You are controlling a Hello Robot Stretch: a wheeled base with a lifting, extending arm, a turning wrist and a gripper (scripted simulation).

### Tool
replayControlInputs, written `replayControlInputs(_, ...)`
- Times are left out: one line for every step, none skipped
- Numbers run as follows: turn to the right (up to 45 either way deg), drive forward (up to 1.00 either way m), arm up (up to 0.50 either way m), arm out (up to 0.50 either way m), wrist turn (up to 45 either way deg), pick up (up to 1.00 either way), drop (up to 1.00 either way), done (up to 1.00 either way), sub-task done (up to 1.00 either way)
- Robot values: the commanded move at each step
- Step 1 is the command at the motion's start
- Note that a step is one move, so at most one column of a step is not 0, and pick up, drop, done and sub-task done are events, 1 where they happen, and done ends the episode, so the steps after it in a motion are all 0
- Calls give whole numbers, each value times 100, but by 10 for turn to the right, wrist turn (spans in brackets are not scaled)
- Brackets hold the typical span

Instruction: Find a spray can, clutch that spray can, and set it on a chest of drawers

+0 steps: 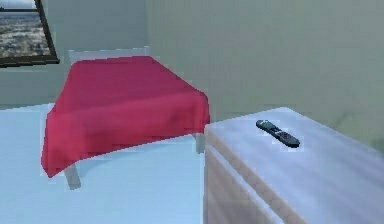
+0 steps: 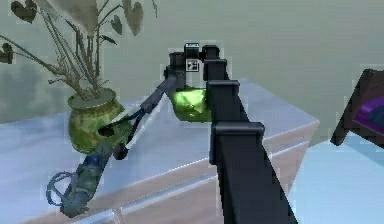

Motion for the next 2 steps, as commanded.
replayControlInputs(0, 0, 0, 0, 450, 0, 0, 0, 0)
replayControlInputs(0, 0, 0, 0, 120, 0, 0, 0, 0)
